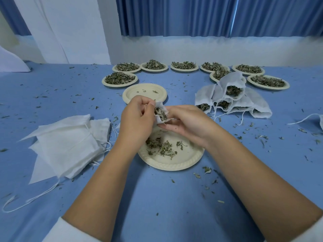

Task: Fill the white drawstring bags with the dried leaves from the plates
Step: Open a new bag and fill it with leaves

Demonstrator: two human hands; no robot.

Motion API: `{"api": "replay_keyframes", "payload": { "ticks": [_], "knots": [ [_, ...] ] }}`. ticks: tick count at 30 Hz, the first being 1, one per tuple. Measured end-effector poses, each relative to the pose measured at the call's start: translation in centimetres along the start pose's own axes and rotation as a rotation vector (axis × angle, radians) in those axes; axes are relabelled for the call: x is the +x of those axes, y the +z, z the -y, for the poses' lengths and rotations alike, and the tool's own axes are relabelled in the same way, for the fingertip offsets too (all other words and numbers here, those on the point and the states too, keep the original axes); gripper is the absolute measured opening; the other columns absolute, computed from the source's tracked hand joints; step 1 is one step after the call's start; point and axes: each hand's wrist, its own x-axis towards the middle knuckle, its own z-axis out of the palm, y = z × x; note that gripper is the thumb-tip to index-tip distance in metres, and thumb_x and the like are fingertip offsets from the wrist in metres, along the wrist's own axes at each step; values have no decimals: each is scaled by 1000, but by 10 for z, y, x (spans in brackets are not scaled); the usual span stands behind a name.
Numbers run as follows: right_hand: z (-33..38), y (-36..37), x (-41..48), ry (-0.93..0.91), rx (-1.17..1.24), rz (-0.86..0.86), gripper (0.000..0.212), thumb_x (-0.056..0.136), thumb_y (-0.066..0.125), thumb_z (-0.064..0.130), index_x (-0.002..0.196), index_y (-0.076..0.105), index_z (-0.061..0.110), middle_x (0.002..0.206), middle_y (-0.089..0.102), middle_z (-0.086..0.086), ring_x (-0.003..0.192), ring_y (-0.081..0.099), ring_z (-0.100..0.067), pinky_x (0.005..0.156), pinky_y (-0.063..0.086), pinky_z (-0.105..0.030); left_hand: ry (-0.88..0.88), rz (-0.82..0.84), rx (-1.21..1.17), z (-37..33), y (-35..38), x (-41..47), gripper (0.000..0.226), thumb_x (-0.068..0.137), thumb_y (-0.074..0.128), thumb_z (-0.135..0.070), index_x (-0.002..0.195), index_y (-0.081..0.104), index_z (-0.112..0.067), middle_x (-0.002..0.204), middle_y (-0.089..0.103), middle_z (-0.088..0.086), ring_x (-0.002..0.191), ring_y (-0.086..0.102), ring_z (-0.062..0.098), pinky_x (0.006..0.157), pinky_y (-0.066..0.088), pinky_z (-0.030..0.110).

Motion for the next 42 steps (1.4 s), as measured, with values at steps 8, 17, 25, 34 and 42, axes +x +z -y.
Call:
{"api": "replay_keyframes", "payload": {
  "ticks": [8, 17, 25, 34, 42],
  "knots": [
    [-16, 4, 1, -122, -193, -123, 11, 87, 70, 7, 76, 71, 9, 80, 72, -10, 79, 70, -17, 79, 59, -28, 69, 167, -11, 0, 2, -4, 13, 98, 53, -15, 89, 62, -17, 66, 69, -2, 56, 60, 6, 54, 49, 24],
    [-19, 12, 9, -121, -282, -210, 8, 88, 67, 5, 90, 74, 9, 85, 75, -10, 76, 70, -19, 83, 59, -35, 138, 120, 73, 8, 6, -4, 13, 97, 52, -16, 88, 60, -21, 66, 67, -3, 62, 64, 11, 61, 49, 28],
    [8, -11, -11, -3, -895, -147, 17, 98, 57, 26, 95, 69, 14, 84, 73, -8, 56, 62, -13, 55, 53, -25, 22, -72, 15, 14, -1, 8, 15, 99, 51, -22, 86, 57, -24, 55, 57, -9, 52, 53, 4, 63, 50, 33],
    [1, 4, -16, 107, -841, 115, 22, 95, 48, 3, 107, 61, 16, 92, 65, -8, 76, 71, -18, 77, 60, -27, 1, -88, 25, 10, -3, 7, 14, 99, 51, -24, 86, 57, -27, 62, 58, -8, 50, 52, -2, 61, 48, 25],
    [-8, 4, -15, -89, -1336, 296, 66, 79, 80, 33, 139, 52, 27, 128, 54, 22, 99, 46, 11, 76, 31, 2, -14, -101, 27, 9, -3, 7, 15, 98, 52, -26, 85, 57, -29, 57, 58, -12, 51, 53, -5, 59, 45, 23]
  ]
}}
